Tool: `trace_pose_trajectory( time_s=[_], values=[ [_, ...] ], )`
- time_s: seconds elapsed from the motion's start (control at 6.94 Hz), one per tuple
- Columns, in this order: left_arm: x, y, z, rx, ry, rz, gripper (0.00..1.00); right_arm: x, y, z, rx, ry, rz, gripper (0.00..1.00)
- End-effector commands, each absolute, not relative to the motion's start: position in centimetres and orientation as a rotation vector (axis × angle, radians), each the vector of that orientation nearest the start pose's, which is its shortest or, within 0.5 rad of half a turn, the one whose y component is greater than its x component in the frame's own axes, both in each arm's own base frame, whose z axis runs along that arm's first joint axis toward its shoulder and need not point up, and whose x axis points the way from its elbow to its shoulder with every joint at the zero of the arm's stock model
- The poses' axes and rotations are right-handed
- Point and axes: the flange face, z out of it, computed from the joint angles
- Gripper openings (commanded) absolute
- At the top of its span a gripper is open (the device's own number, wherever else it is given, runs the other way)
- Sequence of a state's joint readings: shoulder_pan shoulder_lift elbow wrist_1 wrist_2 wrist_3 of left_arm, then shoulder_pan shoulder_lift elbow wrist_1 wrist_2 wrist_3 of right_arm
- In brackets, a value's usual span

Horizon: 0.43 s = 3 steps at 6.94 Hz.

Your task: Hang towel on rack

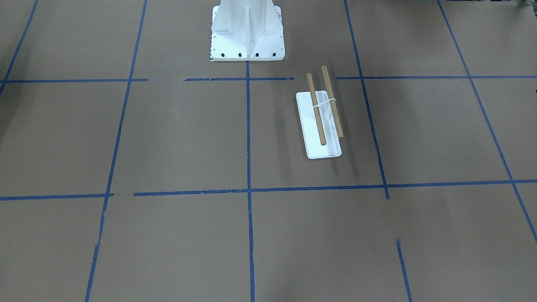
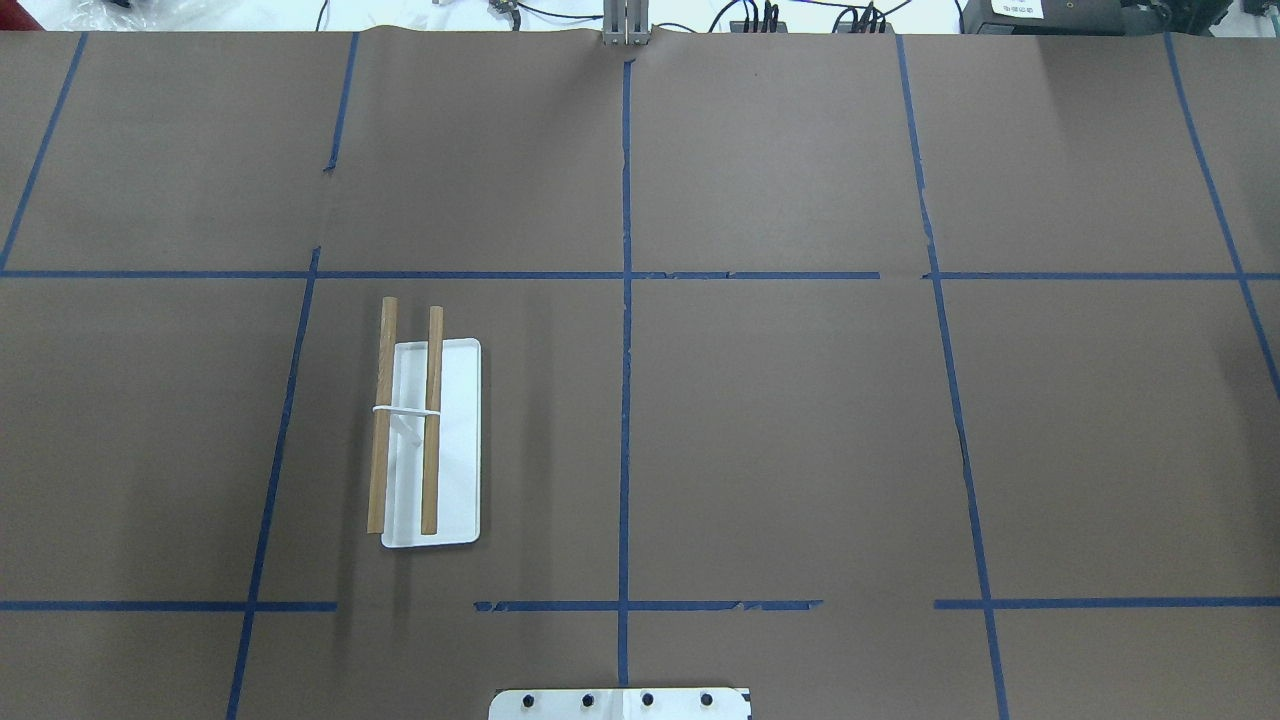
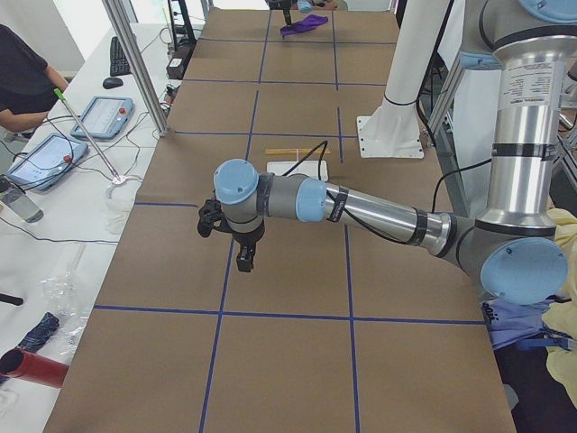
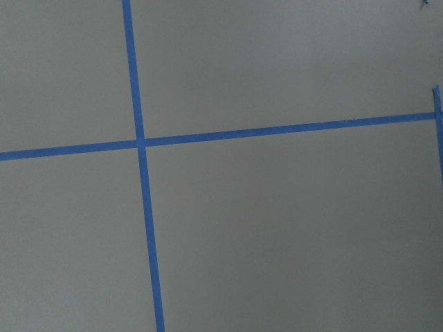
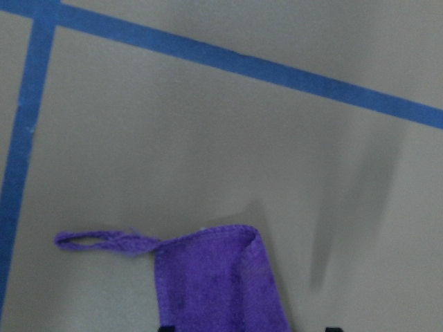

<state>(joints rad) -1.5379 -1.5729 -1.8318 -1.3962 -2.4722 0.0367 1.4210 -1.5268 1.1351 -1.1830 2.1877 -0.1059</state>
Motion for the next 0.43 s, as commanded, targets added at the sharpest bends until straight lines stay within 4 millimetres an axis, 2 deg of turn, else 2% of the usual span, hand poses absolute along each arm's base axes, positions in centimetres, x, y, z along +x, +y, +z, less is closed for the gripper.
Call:
trace_pose_trajectory(
  time_s=[0.0, 0.14, 0.29],
  values=[
    [-3.88, -48.58, 53.49, 0.096, 0.901, 0.111, 1.00, 0.44, -48.32, 83.63, -0.036, -0.615, -0.246, 0.58],
    [-3.89, -48.64, 53.42, 0.097, 0.900, 0.112, 1.00, 0.51, -48.18, 83.82, -0.041, -0.608, -0.245, 0.19],
    [-3.89, -48.65, 53.41, 0.099, 0.900, 0.113, 1.00, 0.52, -48.18, 83.83, -0.041, -0.607, -0.245, 0.00]
  ],
)
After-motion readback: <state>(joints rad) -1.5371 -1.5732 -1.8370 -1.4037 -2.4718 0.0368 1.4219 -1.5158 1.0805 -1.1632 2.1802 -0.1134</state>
